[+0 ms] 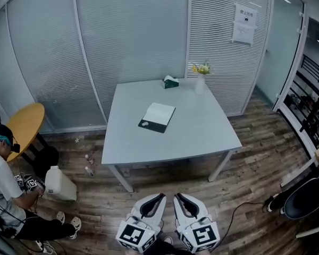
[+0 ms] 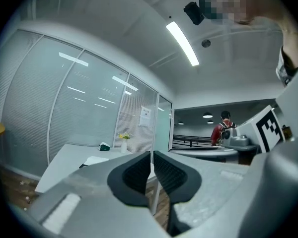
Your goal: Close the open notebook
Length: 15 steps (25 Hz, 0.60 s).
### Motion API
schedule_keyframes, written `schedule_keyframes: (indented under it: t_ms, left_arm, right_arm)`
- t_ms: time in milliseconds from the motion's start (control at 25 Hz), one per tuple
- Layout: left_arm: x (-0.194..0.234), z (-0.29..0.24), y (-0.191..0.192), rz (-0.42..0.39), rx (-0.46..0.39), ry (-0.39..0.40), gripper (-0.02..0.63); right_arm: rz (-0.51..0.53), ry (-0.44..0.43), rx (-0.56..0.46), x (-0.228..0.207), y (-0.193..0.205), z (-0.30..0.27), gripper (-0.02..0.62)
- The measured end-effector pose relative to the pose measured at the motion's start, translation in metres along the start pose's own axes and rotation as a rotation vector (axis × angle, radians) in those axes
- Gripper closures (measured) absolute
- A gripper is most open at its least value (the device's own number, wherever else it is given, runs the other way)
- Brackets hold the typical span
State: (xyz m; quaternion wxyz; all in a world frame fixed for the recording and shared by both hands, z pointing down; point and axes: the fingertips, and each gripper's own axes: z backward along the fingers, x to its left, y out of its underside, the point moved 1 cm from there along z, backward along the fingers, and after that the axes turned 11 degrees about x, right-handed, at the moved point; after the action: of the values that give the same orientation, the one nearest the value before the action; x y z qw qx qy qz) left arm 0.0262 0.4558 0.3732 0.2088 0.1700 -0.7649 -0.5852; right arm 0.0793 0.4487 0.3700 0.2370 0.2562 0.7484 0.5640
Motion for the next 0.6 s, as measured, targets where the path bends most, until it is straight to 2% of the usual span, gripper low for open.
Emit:
schedule_keyframes:
  t_ms: [320,600]
  left_arm:
    - [0.032,-0.043,-0.004,0.001,0.001,0.017,0.588]
    - [0.08,-0.096,-0.015,-0.001,0.014,0.047,0.546]
  right_arm:
    - [-0.023,0.019,0.015,-0.033,-0.004,-0.04,0.556]
    - [-0.032,0.034,0.026,-0.065,-0.018,-0.098,0.554]
